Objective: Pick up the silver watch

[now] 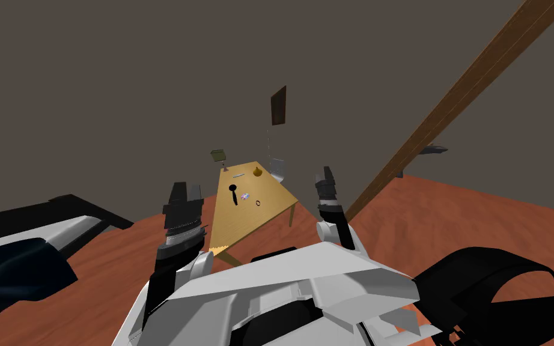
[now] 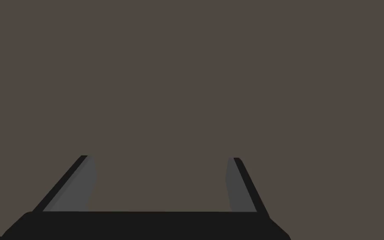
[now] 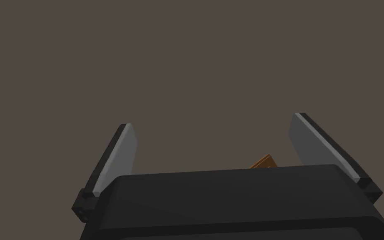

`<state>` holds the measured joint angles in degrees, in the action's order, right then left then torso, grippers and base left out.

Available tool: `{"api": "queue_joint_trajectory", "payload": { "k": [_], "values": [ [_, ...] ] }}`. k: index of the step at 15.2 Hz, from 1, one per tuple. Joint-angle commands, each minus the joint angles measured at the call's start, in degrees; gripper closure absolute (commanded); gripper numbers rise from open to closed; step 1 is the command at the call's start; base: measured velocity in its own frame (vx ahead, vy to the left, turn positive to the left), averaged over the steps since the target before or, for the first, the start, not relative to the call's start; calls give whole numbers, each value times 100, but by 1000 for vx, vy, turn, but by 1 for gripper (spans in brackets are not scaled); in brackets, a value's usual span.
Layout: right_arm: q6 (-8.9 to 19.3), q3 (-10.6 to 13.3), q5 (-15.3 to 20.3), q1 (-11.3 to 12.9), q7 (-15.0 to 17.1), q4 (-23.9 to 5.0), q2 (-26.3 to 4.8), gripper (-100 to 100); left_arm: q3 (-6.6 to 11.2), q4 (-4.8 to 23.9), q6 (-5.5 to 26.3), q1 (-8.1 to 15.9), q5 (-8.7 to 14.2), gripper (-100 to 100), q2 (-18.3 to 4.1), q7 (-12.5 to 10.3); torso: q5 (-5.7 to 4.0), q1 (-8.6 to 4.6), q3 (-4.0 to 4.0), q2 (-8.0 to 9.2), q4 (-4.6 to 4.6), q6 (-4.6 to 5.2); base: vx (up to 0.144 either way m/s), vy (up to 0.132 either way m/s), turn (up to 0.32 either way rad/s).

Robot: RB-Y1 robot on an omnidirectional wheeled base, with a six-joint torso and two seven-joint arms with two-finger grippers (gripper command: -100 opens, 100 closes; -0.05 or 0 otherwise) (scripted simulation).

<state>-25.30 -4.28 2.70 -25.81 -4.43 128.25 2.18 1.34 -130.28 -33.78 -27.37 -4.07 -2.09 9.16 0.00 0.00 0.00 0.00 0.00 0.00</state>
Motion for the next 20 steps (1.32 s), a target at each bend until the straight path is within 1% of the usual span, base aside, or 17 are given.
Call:
{"api": "queue_joint_trajectory", "payload": {
  "k": [1, 3, 4, 6, 7, 9, 10, 11, 12, 14, 15, 16, 17, 18, 19, 20],
  "values": [
    [0, 0, 0, 0, 0, 0, 0, 0, 38, 142, 83, 44, -31, -100, -230, 12, 0, 0, 0, 0, 0, 0, -1, -16, -58],
    [0, 1, 0, 1, 0, 0, 0, 0, 88, 350, 207, 109, -75, -100, -449, 29, -2, -9, 0, 0, 0, 2, 0, -44, -131],
    [0, 1, 0, 1, 0, 0, 0, 0, 88, 350, 207, 109, -75, -100, -449, 29, -3, -15, -1, -1, 0, 3, -1, -44, -88],
    [0, 1, 0, 0, 0, 0, 1, 0, 148, 627, 383, 200, -130, -100, -682, 51, -3, -17, -1, -1, -1, 1, 2, -51, -110],
    [0, 1, 0, 1, 0, 0, 1, 0, 148, 636, 383, 200, -130, -100, -682, 51, -4, -19, -1, -2, -1, 3, 1, -49, -109],
    [0, 1, 0, 1, 0, 0, 1, 0, 209, 940, 604, 312, -190, -100, -924, 78, -4, -20, -2, -3, -1, 3, 2, -61, -137],
    [0, 1, 0, 1, 0, 0, 1, 0, 209, 989, 604, 312, -190, -100, -924, 78, -5, -23, -2, -3, -1, 4, 2, -65, -136],
    [0, 1, 0, 1, 0, 0, 1, 0, 238, 1178, 730, 375, -221, -100, -1048, 92, -5, -25, -2, -2, -1, 2, 0, -66, -107],
    [0, 1, 0, 1, 0, 0, 1, 0, 238, 1188, 730, 375, -221, -100, -1048, 92, -5, -27, -1, -1, -1, 2, 2, -60, -87],
    [0, 1, 0, 1, 0, 0, 1, 0, 284, 1559, 1010, 514, -279, -100, -1299, 121, -5, -26, -3, -5, -1, 4, 18, -78, -202],
    [0, 2, 0, 1, 0, 0, 1, 0, 284, 1623, 1010, 514, -279, -100, -1299, 121, -7, -33, -5, -8, -2, 5, 25, -75, -154],
    [0, 1, 0, 0, 0, 0, 1, 0, 300, 1771, 1162, 589, -304, -100, -1426, 135, -7, -32, -6, -9, -2, 3, 18, -71, -125],
    [0, 1, 0, 0, 0, 0, 1, 0, 300, 1856, 1162, 589, -304, -100, -1426, 135, -6, -31, -5, -9, -2, 3, 16, -67, -106],
    [0, 1, 0, 0, 0, 0, 1, 0, 309, 2013, 1321, 667, -327, -100, -1554, 149, -6, -29, -4, -7, -2, 1, 21, -63, -159],
    [0, 1, 0, 1, 0, 0, 1, 0, 309, 2098, 1321, 667, -327, -100, -1554, 149, -6, -27, -5, -9, -2, 4, 17, -56, -125],
    [0, 1, 0, 0, 0, 0, 1, 0, 311, 2339, 1486, 747, -346, -100, -1683, 163, -5, -25, -5, -8, -2, 2, 15, -68, -159]
  ]
}}
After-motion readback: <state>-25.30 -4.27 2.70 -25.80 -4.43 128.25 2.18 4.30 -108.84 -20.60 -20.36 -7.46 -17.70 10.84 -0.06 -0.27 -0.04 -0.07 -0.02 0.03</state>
